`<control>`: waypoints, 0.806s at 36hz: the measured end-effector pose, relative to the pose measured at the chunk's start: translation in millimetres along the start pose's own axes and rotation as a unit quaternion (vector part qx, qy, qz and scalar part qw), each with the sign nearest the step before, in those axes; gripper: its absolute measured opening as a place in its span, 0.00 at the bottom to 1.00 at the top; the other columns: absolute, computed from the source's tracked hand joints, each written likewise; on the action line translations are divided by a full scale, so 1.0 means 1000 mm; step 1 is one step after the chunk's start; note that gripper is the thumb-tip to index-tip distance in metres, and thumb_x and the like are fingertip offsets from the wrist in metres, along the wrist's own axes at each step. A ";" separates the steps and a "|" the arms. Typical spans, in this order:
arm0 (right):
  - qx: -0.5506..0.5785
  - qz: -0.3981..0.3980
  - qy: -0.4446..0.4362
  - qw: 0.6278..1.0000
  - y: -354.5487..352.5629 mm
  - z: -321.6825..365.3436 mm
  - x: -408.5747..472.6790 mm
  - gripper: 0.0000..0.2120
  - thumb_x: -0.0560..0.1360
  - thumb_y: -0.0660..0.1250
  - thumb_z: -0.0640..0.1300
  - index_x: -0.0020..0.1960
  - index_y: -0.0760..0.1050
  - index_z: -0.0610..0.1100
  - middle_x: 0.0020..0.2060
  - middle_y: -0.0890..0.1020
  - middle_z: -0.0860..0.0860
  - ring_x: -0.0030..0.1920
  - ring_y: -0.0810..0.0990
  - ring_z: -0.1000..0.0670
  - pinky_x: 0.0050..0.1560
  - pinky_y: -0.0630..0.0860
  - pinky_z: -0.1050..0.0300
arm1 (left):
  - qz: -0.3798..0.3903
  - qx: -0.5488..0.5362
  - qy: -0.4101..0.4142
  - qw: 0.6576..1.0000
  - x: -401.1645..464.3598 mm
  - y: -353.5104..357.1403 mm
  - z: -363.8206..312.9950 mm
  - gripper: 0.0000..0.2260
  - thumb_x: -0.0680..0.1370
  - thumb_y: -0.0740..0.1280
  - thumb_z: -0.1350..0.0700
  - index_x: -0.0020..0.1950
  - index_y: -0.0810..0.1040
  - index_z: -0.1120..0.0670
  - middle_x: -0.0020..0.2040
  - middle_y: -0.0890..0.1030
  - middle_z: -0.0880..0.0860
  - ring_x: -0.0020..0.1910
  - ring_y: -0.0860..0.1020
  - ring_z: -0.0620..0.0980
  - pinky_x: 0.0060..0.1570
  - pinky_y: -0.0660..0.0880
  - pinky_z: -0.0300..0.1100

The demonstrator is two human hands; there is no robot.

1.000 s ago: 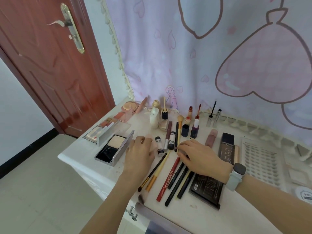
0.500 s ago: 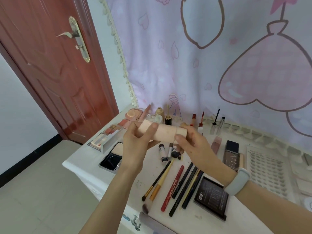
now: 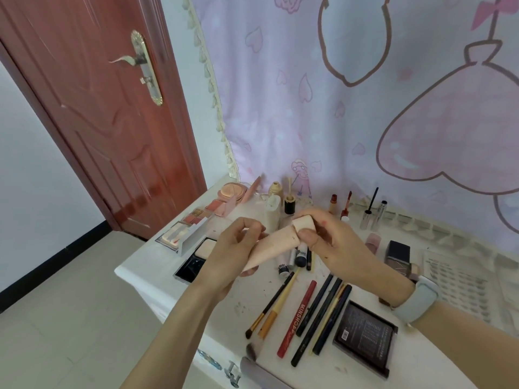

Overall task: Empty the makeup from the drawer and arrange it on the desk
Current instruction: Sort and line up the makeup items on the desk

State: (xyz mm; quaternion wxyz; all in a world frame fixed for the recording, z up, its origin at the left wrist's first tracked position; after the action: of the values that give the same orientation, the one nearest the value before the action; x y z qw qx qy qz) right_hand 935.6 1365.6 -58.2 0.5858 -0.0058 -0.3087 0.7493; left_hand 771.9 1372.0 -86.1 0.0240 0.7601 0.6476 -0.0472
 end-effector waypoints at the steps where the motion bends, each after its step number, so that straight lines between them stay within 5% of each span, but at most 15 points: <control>1: 0.011 -0.003 0.012 1.000 0.000 -0.002 0.001 0.08 0.78 0.61 0.43 0.55 0.72 0.52 0.46 0.77 0.45 0.41 0.76 0.49 0.40 0.73 0.57 | 0.014 0.020 0.021 0.999 -0.001 0.000 -0.002 0.16 0.78 0.61 0.44 0.50 0.75 0.57 0.38 0.76 0.50 0.25 0.68 0.42 0.24 0.65 0.32; 3: 0.039 -0.016 0.035 0.999 -0.003 -0.005 0.005 0.08 0.78 0.61 0.43 0.55 0.73 0.45 0.43 0.77 0.44 0.35 0.75 0.59 0.36 0.71 0.66 | 0.052 0.090 0.047 0.993 -0.002 0.001 -0.007 0.20 0.72 0.66 0.37 0.52 0.77 0.52 0.33 0.75 0.41 0.29 0.69 0.40 0.29 0.67 0.31; 6: 0.082 -0.009 0.047 0.995 -0.003 -0.005 0.011 0.07 0.78 0.60 0.40 0.53 0.74 0.40 0.36 0.76 0.49 0.29 0.75 0.61 0.30 0.69 0.72 | 0.084 0.202 0.070 0.973 -0.001 -0.001 -0.009 0.22 0.66 0.73 0.38 0.56 0.74 0.43 0.44 0.76 0.36 0.35 0.74 0.37 0.35 0.69 0.28; 11: 0.037 0.037 0.012 0.999 -0.003 0.007 0.024 0.06 0.78 0.62 0.43 0.52 0.74 0.52 0.40 0.78 0.53 0.35 0.78 0.59 0.37 0.73 0.66 | 0.118 0.216 0.094 0.965 0.007 -0.012 -0.023 0.09 0.75 0.68 0.49 0.55 0.76 0.46 0.43 0.80 0.42 0.39 0.80 0.45 0.36 0.76 0.38; 14: -0.081 0.054 -0.015 0.995 -0.005 0.015 0.034 0.09 0.77 0.63 0.44 0.52 0.71 0.58 0.45 0.78 0.57 0.44 0.77 0.53 0.46 0.73 0.58 | 0.153 0.220 0.084 0.960 0.012 -0.022 -0.032 0.13 0.76 0.65 0.45 0.50 0.79 0.54 0.44 0.83 0.54 0.40 0.82 0.50 0.40 0.76 0.46; 17: -0.139 0.031 -0.058 0.988 -0.013 0.025 0.044 0.12 0.76 0.64 0.39 0.54 0.71 0.55 0.45 0.75 0.62 0.43 0.75 0.57 0.45 0.71 0.65 | 0.184 0.192 0.046 0.963 0.020 -0.036 -0.035 0.17 0.76 0.63 0.44 0.49 0.79 0.58 0.42 0.84 0.55 0.39 0.82 0.51 0.35 0.75 0.42; 20: -0.098 -0.038 -0.050 0.993 -0.029 0.026 0.053 0.13 0.76 0.63 0.40 0.51 0.69 0.58 0.46 0.76 0.61 0.40 0.77 0.63 0.42 0.71 0.72 | 0.132 0.189 0.006 0.973 0.036 -0.059 -0.035 0.17 0.77 0.62 0.42 0.53 0.79 0.54 0.41 0.85 0.55 0.35 0.79 0.47 0.30 0.68 0.36; 24: -0.065 -0.108 -0.019 0.992 -0.039 0.015 0.058 0.10 0.76 0.64 0.40 0.53 0.71 0.53 0.47 0.72 0.57 0.39 0.77 0.54 0.32 0.71 0.72 | 0.054 0.209 -0.039 0.976 0.067 -0.081 -0.032 0.11 0.80 0.60 0.52 0.53 0.76 0.57 0.41 0.84 0.55 0.36 0.79 0.46 0.38 0.71 0.40; 29: -0.095 -0.147 0.014 0.984 -0.039 0.001 0.060 0.08 0.75 0.65 0.43 0.53 0.72 0.53 0.47 0.75 0.56 0.44 0.75 0.61 0.43 0.69 0.73 | 0.029 0.408 -0.027 0.912 0.101 -0.073 -0.032 0.15 0.79 0.62 0.54 0.33 0.67 0.55 0.28 0.65 0.49 0.21 0.62 0.42 0.21 0.57 0.31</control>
State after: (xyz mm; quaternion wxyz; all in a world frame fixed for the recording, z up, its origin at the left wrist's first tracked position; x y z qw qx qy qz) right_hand 950.5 1423.0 -17.5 0.6906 -0.0271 -0.3678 0.6222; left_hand 716.8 1486.4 -62.4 -0.2690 0.7206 0.5489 -0.3272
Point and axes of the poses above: each hand's wrist, its own x-axis towards the middle knuckle, its own y-axis out of the palm, z = x × y, the point moved 6 cm from there along x, towards the middle knuckle
